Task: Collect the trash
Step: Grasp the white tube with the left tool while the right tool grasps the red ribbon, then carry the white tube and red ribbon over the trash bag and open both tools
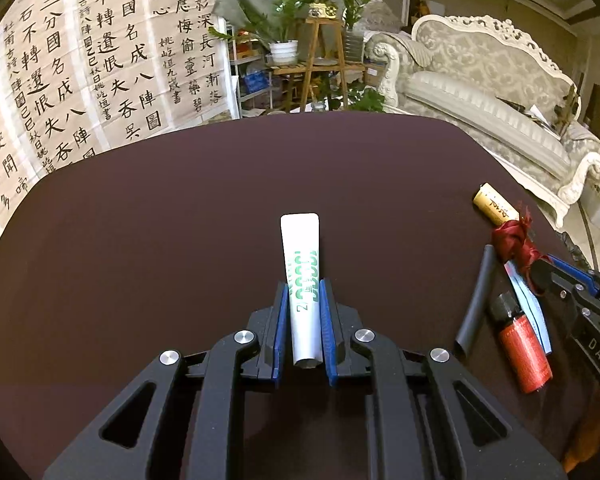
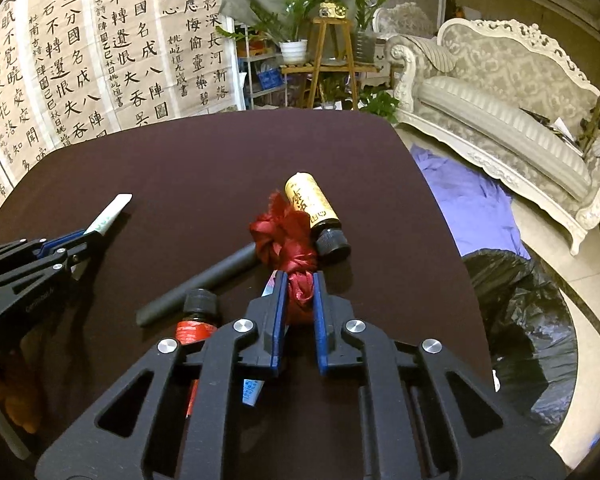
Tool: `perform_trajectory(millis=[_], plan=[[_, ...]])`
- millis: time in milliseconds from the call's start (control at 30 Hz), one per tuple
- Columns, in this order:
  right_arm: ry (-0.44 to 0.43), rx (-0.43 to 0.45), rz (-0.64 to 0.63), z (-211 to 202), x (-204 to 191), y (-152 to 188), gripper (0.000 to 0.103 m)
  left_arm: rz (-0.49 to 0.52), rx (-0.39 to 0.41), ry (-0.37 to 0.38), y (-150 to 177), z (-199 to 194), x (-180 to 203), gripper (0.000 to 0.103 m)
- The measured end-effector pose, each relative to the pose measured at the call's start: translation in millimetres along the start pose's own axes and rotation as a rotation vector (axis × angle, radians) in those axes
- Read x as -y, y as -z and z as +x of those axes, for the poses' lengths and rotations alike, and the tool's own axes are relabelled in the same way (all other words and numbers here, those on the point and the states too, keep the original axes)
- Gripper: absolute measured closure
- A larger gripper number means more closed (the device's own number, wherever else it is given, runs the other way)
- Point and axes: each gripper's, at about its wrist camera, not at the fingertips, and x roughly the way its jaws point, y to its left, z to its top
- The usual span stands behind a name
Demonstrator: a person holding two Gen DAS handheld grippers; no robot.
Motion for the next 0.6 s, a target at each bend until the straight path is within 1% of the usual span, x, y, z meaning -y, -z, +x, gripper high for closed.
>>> perform_trajectory(millis=[200, 367, 600], plan=[[0.015, 0.038, 0.016, -20.3, 3.5, 5.0, 0.092, -0.015, 0.024, 0.008, 0.5, -10.9, -3.0, 0.086], [0.045, 0.066, 0.048, -38.9, 15.9, 11.4, 0.092, -0.012, 0.055, 0.029, 3.9, -25.7, 4.3, 0.086], [0.097, 0.088, 0.107, -59.2, 43.3, 26.0, 0.092, 0.023, 0.1, 0.081, 4.6, -43.9, 36.7, 0.086]])
